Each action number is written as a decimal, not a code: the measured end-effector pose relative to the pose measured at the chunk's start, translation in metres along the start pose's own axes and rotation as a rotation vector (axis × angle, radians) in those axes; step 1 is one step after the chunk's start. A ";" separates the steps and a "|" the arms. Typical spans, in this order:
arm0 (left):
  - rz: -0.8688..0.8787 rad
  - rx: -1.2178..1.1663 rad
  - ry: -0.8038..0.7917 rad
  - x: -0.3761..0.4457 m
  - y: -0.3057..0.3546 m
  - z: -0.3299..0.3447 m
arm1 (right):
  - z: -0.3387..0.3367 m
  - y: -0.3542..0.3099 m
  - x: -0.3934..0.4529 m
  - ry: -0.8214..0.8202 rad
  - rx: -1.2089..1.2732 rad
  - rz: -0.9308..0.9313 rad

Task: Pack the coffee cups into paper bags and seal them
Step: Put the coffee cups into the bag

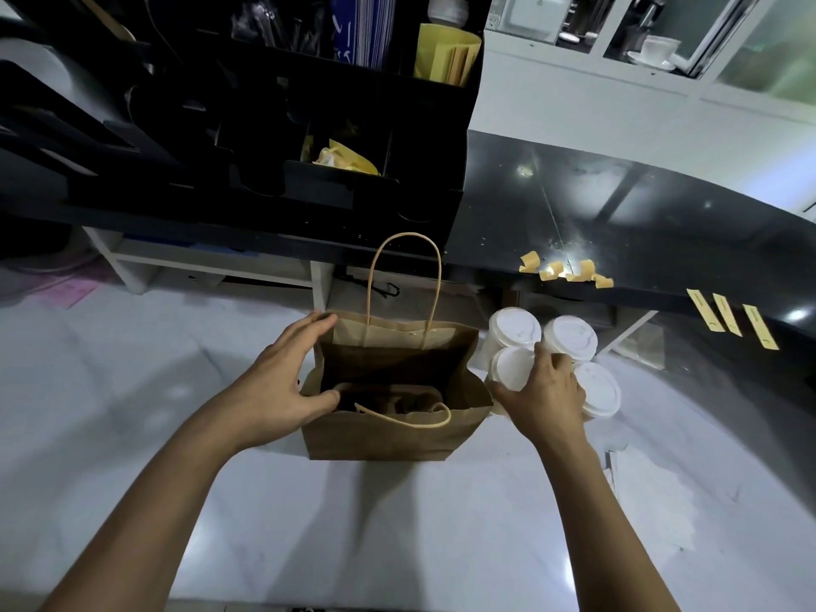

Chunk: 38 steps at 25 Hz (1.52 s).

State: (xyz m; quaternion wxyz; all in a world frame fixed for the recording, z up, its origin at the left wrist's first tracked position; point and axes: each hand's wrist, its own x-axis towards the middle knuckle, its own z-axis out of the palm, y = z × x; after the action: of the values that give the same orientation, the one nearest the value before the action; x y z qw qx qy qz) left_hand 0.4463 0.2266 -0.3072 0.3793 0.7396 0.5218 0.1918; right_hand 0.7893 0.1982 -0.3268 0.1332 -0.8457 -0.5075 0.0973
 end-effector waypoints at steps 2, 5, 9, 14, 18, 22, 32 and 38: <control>-0.004 -0.004 0.000 0.000 0.001 0.000 | -0.013 -0.009 -0.003 0.000 0.087 0.010; -0.009 -0.012 -0.002 0.000 0.002 0.001 | -0.036 -0.022 -0.008 0.028 0.182 -0.007; -0.012 -0.019 -0.008 0.001 0.002 0.000 | -0.070 -0.037 -0.014 0.095 0.302 -0.071; -0.044 -0.023 -0.030 -0.001 0.008 -0.003 | -0.105 -0.055 -0.024 0.212 0.431 -0.177; -0.063 -0.027 -0.052 -0.003 0.012 -0.005 | -0.123 -0.068 -0.033 0.206 0.548 -0.252; -0.068 -0.036 -0.066 -0.005 0.015 -0.007 | -0.122 -0.082 -0.039 0.060 0.628 -0.328; -0.068 -0.043 -0.101 -0.009 0.020 -0.009 | -0.062 -0.108 -0.044 -0.284 0.347 -0.498; -0.062 -0.022 -0.115 -0.009 0.025 -0.010 | -0.035 -0.128 -0.043 -0.392 0.034 -0.670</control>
State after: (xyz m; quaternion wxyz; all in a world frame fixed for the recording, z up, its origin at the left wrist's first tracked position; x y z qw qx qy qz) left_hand 0.4515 0.2176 -0.2803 0.4224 0.7286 0.5200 0.1429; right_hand 0.6735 0.2129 -0.2510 0.0721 -0.5963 -0.7696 0.2166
